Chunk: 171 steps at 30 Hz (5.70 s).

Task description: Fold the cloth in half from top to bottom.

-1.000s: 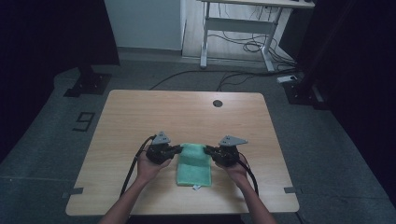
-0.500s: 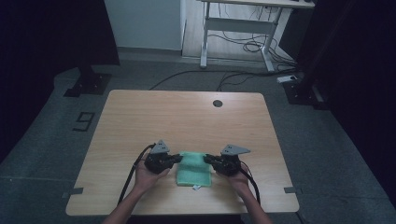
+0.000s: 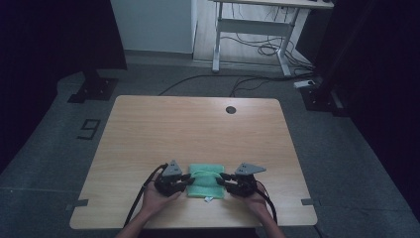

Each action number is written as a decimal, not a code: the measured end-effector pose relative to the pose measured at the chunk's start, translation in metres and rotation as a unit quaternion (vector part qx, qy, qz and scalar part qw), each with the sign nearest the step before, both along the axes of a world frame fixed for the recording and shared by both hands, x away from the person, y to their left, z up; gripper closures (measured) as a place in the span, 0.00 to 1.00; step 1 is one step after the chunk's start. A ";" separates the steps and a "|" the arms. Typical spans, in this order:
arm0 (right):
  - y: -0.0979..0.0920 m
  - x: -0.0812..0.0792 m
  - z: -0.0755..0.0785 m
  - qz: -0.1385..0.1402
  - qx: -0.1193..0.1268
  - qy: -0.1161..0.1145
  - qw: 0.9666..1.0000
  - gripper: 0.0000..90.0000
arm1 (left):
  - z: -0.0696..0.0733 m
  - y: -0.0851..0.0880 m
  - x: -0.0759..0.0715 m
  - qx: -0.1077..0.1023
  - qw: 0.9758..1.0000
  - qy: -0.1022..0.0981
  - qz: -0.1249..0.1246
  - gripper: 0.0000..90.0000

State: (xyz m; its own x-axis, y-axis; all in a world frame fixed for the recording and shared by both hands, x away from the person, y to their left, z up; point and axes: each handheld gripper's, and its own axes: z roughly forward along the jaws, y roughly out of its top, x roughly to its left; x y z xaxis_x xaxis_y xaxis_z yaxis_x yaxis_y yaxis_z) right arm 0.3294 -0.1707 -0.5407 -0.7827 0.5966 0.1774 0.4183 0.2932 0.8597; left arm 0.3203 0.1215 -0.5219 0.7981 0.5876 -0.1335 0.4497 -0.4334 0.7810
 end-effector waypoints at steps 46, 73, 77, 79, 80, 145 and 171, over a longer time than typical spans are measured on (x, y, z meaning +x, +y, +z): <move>0.012 0.009 0.014 -0.039 -0.030 0.016 0.999 0.61 | -0.006 -0.016 0.043 -0.004 0.999 0.035 0.027 0.59; 0.021 -0.028 0.001 -0.022 -0.064 -0.013 0.998 0.49 | -0.005 -0.013 -0.018 0.021 1.000 0.000 -0.001 0.56; 0.024 -0.032 -0.009 -0.019 -0.085 0.000 0.996 0.49 | -0.016 -0.018 -0.015 0.036 0.999 0.016 -0.002 0.57; 0.023 -0.029 -0.011 -0.024 -0.083 0.009 0.996 0.49 | -0.020 -0.019 -0.011 0.033 0.999 0.024 0.004 0.58; 0.024 -0.027 -0.011 -0.027 -0.083 0.010 0.996 0.49 | -0.021 -0.019 -0.008 0.031 0.999 0.025 0.005 0.58; 0.005 0.018 0.013 -0.085 -0.027 -0.029 0.996 0.47 | 0.014 0.005 0.022 -0.024 0.997 -0.020 0.076 0.52; -0.031 -0.043 0.009 -0.084 -0.032 -0.023 0.996 0.36 | -0.002 0.042 -0.043 -0.015 0.996 -0.012 0.083 0.43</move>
State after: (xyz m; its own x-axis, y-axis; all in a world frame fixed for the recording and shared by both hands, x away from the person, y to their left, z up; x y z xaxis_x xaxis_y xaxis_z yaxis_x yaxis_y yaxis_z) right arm 0.2868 -0.2020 -0.5316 -0.6778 0.7284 0.1002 0.4261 0.2781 0.8609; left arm 0.2777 0.1634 -0.5235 0.6931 0.7080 -0.1353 0.4951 -0.3311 0.8033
